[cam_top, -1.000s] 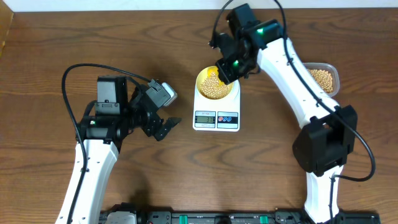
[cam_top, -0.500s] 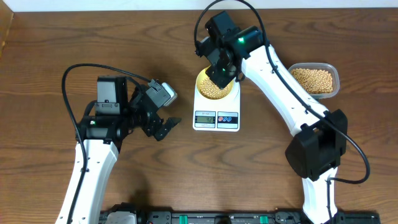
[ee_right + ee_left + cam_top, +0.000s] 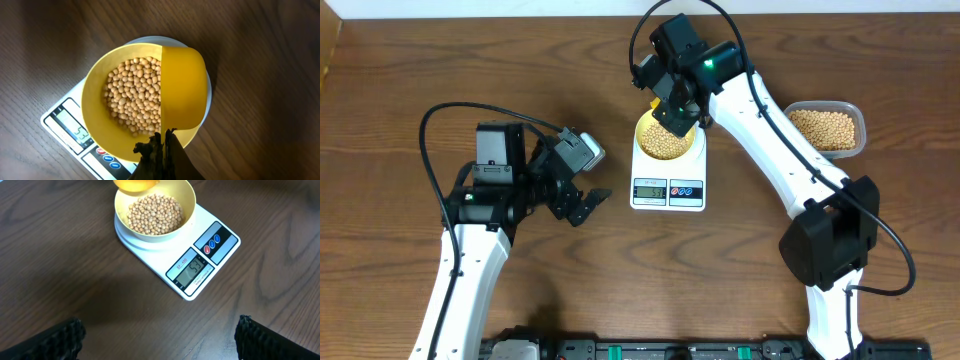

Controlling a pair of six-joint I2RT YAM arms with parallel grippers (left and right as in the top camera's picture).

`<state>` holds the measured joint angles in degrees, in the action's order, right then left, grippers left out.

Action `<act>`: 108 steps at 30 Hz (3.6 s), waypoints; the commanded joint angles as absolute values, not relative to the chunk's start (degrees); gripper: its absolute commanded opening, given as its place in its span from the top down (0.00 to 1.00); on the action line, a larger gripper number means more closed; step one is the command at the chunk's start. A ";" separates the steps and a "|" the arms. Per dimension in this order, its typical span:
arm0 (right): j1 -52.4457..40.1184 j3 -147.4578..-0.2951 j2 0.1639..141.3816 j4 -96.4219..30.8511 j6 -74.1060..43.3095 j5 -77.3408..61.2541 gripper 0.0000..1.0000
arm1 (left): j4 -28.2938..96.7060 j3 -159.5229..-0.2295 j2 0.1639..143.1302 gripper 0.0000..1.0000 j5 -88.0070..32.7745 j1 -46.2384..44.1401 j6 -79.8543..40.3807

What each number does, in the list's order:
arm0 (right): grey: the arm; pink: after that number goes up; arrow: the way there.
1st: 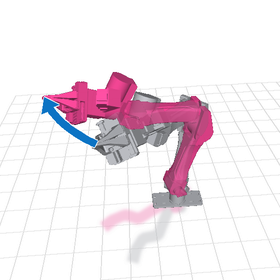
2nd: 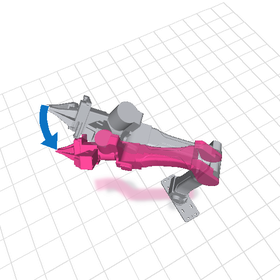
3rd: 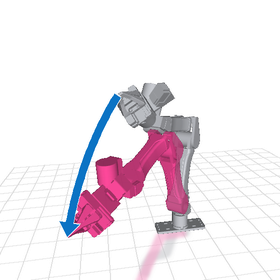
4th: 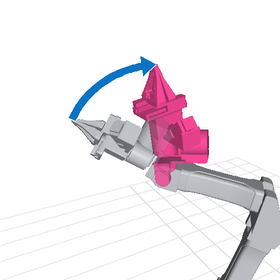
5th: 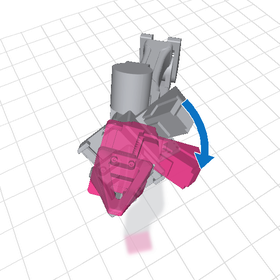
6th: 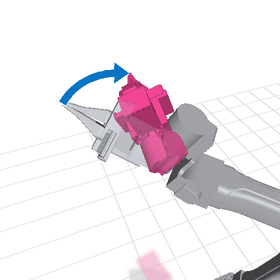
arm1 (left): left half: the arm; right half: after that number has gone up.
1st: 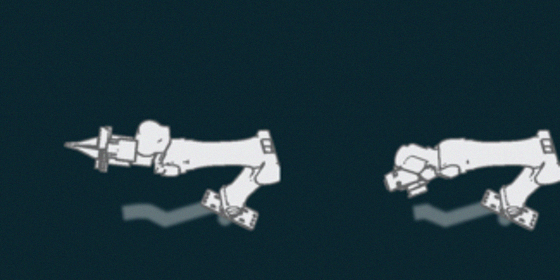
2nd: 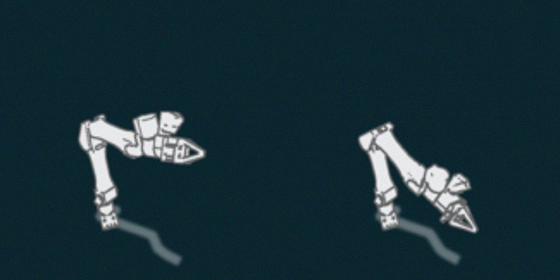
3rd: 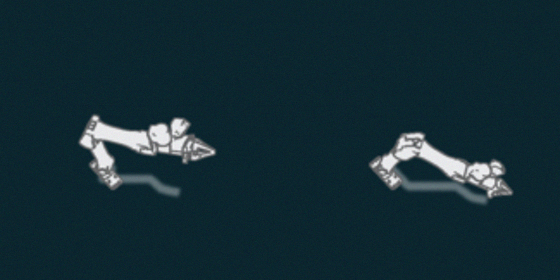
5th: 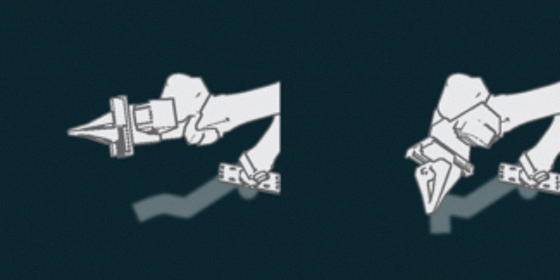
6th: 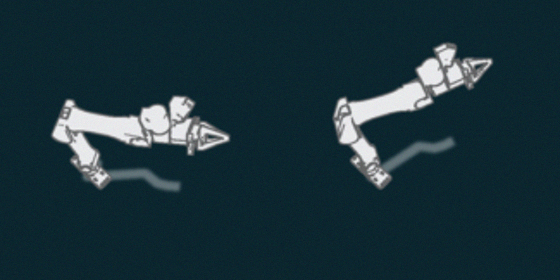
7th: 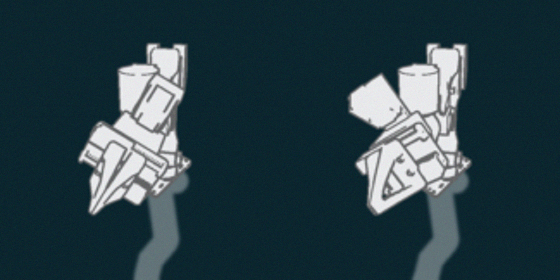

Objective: Scoop item into bowl and weigh 50g on scale

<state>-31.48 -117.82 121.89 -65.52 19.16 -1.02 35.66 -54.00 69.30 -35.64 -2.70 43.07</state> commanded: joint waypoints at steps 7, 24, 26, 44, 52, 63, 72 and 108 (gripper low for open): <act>-30.98 -119.28 122.15 -65.56 12.75 -8.36 0.99 | 35.73 -54.98 69.45 0.02 -35.97 -2.83 42.35; -10.31 -125.03 113.65 -72.42 5.80 -18.59 0.99 | 35.73 -54.98 69.45 0.02 -35.97 -2.83 42.37; -6.72 -125.03 113.45 -73.65 5.82 -21.87 0.99 | 35.75 -54.98 69.43 0.03 -35.97 -2.83 42.37; -11.38 -121.08 113.58 -69.21 10.24 -25.87 0.99 | 35.73 -54.98 69.45 0.02 -35.97 -2.83 42.35; -19.00 -115.48 113.58 -65.52 11.42 -22.17 0.99 | 35.73 -54.98 69.45 0.03 -35.97 -2.83 42.35; -26.11 -113.19 113.58 -63.77 13.85 -13.37 0.99 | 35.73 -54.98 69.43 0.02 -35.97 -2.81 42.35; -27.40 -108.09 113.58 -61.43 14.41 -13.19 0.99 | 35.73 -54.98 69.43 0.02 -35.97 -2.83 42.35; -29.36 -98.21 113.58 -52.58 15.05 -7.62 0.99 | 35.73 -54.98 69.45 0.02 -35.97 -2.83 42.35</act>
